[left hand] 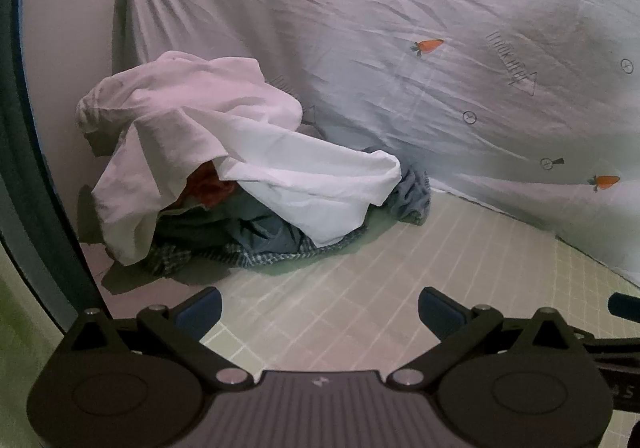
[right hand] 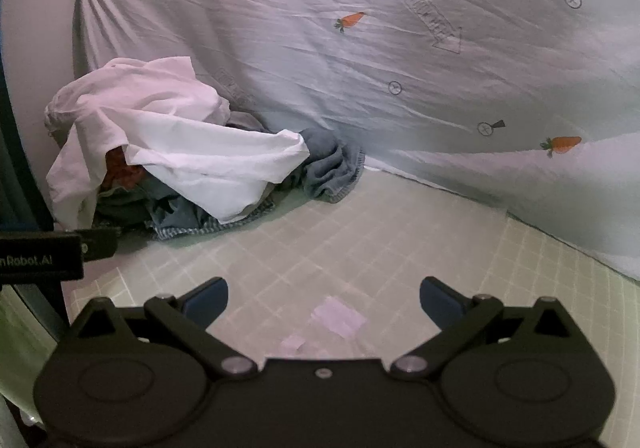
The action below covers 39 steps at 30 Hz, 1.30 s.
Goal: Fold clothes
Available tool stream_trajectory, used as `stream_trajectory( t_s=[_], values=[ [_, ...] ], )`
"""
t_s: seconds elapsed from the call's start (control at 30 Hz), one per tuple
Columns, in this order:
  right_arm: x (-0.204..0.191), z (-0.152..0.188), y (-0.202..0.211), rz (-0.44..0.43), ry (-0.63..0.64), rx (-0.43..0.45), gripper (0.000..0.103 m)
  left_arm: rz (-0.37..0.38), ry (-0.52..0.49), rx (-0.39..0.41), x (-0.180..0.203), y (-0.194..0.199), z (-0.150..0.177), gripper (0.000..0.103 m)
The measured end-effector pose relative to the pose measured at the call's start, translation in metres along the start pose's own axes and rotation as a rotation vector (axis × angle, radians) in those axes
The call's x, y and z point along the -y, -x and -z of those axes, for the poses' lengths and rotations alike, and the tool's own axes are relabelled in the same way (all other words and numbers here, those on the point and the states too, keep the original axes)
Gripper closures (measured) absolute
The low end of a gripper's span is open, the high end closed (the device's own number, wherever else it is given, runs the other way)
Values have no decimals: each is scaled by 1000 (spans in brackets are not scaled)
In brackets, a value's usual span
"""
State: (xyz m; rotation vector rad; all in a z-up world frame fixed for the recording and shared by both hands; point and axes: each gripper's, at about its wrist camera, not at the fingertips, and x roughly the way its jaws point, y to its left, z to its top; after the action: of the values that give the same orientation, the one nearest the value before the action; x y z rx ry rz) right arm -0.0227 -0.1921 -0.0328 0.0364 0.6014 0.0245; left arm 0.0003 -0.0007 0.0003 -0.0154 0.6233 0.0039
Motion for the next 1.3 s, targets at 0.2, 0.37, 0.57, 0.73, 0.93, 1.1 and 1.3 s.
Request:
stream_trajectory(
  t_s=[0.2,0.37,0.57,0.73,0.93,1.1,1.3],
  values=[
    [-4,5,0,2,-1,7,0,10,8,5,3,3,-2,0],
    [3,9,6,2,-6,17,0,-5,17,13,-6,0,7,0],
    [6,7,12,2,-6,34,0,-21,14,-3,-7,3,8,0],
    [6,7,15,4,-1,43,0,0,31,-35,-12,1,9,0],
    [6,7,18,8,-3,53,0,-28,55,-58,-16,-1,7,0],
    [8,4,18,7,0,69,0,-44,48,-83,-17,-3,6,0],
    [8,4,15,3,2,71,0,-29,39,-102,-15,-5,6,0]
  ],
)
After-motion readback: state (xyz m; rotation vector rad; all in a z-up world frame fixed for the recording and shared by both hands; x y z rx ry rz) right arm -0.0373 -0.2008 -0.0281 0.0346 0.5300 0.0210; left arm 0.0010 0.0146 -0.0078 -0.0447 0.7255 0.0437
